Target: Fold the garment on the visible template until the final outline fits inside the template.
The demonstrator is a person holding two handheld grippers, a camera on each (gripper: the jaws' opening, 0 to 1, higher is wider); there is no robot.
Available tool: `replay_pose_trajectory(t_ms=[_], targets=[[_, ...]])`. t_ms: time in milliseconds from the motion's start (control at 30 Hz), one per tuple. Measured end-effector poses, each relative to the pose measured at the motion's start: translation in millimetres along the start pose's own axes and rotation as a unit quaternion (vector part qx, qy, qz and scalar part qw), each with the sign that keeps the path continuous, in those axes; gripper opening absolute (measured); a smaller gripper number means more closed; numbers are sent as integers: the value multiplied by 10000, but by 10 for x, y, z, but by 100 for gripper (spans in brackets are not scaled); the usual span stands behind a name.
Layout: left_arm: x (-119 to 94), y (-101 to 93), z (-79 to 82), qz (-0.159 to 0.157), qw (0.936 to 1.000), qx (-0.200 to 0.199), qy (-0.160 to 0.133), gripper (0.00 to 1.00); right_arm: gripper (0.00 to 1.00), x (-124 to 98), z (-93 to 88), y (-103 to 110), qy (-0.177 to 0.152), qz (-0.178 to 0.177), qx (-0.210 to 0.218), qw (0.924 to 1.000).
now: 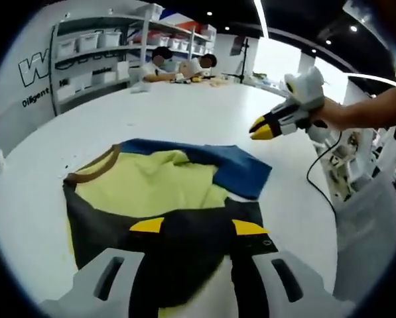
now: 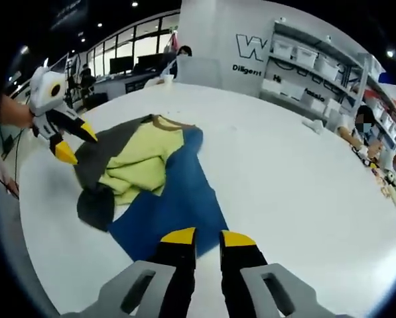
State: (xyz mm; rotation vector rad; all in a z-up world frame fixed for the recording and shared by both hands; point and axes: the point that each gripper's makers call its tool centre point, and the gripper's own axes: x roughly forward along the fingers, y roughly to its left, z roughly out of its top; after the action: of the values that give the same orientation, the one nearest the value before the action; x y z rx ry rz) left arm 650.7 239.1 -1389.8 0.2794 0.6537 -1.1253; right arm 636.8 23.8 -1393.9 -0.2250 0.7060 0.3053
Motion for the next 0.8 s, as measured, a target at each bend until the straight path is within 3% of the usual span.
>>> replay_pose_trajectory(t_ms=[300, 500, 800], targets=[[178, -249, -31, -129, 9988, 443, 138, 37, 9, -16, -24, 74, -28, 91, 152, 9998], [318, -340, -95, -69, 9948, 956, 354, 35, 18, 101, -4, 317, -17, 432, 48, 9991], [413, -239, -154, 221, 9899, 1295, 542, 29, 24, 348, 72, 607, 109, 693, -249, 9972]])
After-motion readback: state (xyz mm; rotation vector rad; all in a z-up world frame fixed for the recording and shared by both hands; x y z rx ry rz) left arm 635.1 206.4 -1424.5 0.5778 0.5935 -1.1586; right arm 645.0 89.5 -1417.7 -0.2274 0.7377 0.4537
